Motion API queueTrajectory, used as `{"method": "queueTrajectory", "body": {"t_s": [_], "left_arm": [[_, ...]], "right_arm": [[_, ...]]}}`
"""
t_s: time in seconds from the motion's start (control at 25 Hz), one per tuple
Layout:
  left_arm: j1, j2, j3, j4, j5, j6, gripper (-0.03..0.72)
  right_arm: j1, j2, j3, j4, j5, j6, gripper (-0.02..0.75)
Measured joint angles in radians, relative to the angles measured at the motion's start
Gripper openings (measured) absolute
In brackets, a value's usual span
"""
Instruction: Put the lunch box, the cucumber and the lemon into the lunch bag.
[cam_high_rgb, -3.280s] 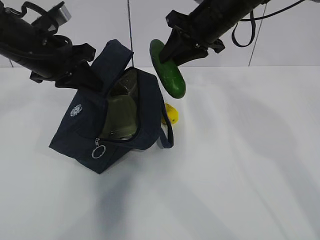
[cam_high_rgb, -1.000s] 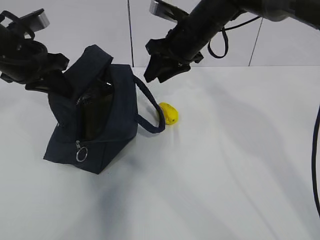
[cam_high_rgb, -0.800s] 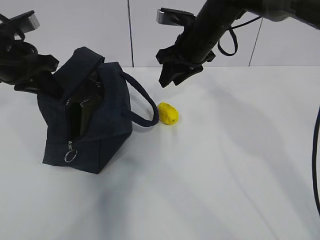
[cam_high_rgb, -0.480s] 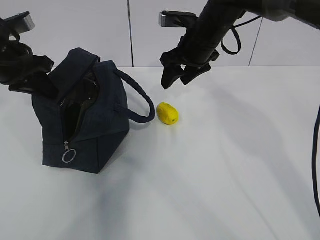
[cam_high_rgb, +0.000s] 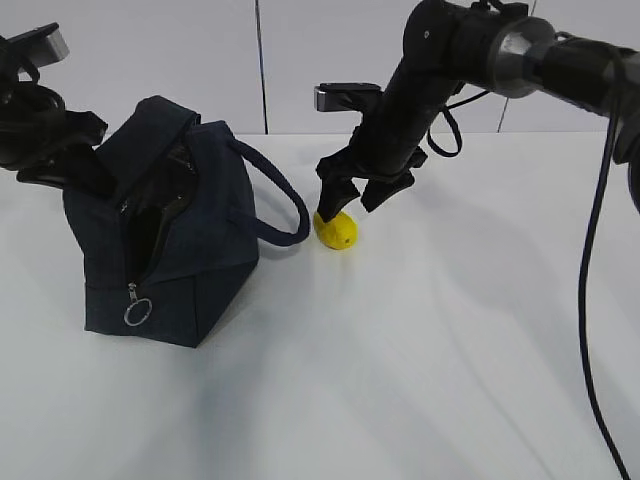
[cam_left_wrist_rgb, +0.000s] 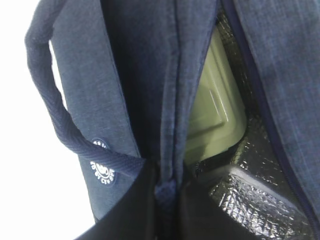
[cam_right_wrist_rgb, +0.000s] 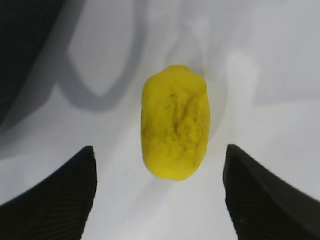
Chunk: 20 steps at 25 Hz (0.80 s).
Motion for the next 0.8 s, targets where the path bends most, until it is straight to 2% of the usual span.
{"method": "queueTrajectory", "body": {"t_s": [0.8], "left_arm": [[0.0,0.0,0.0,0.0,0.002,0.0,0.017]], "right_arm": [[0.0,0.096,0.0,0.056,-0.14,0.0,0.586]]}}
